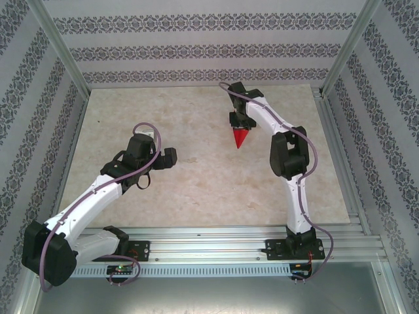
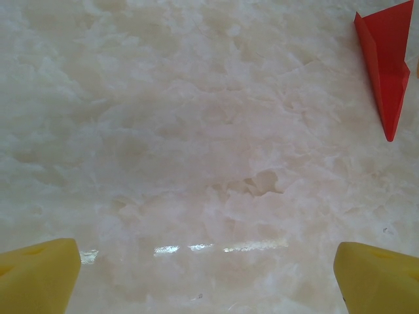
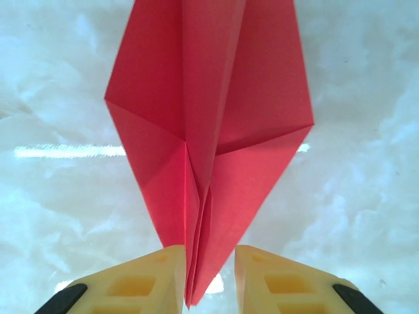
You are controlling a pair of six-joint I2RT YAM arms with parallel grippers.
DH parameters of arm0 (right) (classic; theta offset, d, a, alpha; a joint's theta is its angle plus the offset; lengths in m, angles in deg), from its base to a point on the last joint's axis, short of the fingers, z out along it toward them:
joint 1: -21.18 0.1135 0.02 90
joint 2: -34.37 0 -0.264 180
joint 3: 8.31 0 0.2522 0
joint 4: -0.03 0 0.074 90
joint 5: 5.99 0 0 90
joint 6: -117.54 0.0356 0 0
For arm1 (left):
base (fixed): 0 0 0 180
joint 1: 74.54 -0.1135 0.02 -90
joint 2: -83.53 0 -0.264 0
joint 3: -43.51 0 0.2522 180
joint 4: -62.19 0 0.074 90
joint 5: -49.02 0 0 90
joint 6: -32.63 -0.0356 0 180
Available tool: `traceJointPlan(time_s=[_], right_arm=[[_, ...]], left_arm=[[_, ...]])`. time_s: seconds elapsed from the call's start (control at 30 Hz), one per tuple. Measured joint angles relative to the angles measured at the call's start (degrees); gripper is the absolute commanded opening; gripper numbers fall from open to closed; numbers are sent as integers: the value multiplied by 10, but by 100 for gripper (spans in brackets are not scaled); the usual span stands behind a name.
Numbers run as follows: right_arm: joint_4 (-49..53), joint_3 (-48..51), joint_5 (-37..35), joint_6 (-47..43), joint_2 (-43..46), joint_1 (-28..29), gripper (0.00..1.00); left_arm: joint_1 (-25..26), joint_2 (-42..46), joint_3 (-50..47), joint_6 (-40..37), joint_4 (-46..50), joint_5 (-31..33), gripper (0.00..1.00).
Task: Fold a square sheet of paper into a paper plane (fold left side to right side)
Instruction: Move the paper plane to the top-center of the table, then reset both arms
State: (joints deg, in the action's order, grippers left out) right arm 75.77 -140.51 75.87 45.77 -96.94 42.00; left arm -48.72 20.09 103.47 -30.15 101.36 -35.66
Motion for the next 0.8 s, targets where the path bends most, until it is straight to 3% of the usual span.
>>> traceJointPlan(time_s=[0.17, 0.47, 0.57, 0.73, 0.8], right_arm=[[-24, 89, -9, 0, 112, 10, 33], [-153, 402, -34, -10, 475, -16, 45], [-216, 519, -40, -18, 570, -49, 60], [-333, 701, -53, -35, 683, -114, 98], [-387, 759, -54, -46, 711, -145, 98]], left_arm=[[-4, 0, 4, 0, 0, 25, 100], [-37, 36, 3, 0, -11, 142, 100], [-45, 54, -6, -3, -35, 198, 100], [-54, 56, -45, -28, -113, 293, 100], [-57, 46, -66, -43, -151, 321, 100]])
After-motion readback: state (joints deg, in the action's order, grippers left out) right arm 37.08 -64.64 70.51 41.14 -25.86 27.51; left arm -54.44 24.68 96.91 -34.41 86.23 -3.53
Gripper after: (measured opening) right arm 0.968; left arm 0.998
